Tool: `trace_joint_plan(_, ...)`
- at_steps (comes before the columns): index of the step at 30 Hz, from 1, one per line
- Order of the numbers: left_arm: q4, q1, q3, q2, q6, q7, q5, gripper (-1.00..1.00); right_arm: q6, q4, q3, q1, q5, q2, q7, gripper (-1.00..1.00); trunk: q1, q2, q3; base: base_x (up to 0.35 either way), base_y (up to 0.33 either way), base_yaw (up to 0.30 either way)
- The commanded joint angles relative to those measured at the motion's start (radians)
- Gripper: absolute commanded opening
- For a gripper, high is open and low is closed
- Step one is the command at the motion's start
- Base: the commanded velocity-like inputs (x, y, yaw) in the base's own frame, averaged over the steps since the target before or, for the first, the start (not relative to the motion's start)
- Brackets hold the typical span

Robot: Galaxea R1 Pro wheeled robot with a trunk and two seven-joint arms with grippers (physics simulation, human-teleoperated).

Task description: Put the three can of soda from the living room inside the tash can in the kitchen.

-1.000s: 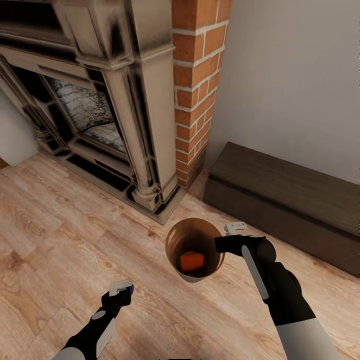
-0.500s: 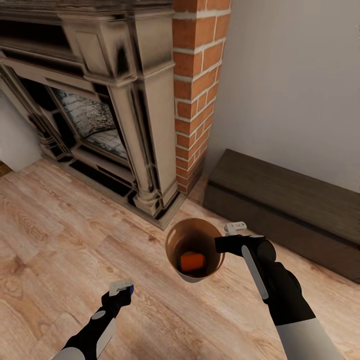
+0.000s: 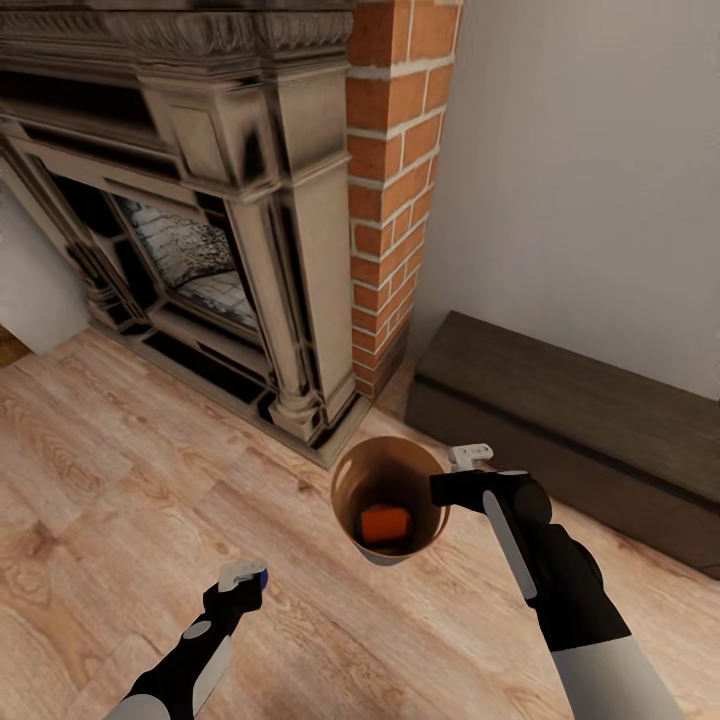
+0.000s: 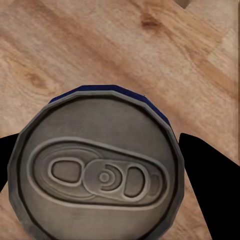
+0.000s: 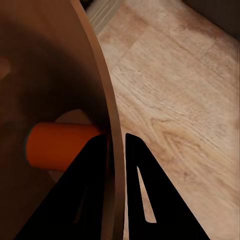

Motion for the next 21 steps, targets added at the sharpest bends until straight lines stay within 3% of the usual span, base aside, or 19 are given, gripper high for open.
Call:
trace_joint_plan(1, 0.000, 0.000, 0.000, 0.000, 0.000, 0.000, 0.000, -1.00, 0.000, 0.000, 0.000, 0.000, -0.022, 0.000, 0.006, -1.00, -0.004, 0.007, 0.005, 0.000, 0.000, 0.000)
trace_joint_plan(8, 0.000, 0.000, 0.001, 0.001, 0.000, -0.048, 0.000, -1.00, -0.001, 0.000, 0.000, 0.000, -0.022, 0.002, 0.005, -1.00, -0.031, 0.056, 0.038, 0.000, 0.000, 0.000)
trace_joint_plan(21, 0.000, 0.000, 0.002, 0.002, 0.000, -0.054, 0.000, -1.00, -0.001, 0.000, 0.000, 0.000, -0.022, 0.002, 0.005, -1.00, -0.081, 0.147, 0.101, 0.000, 0.000, 0.000)
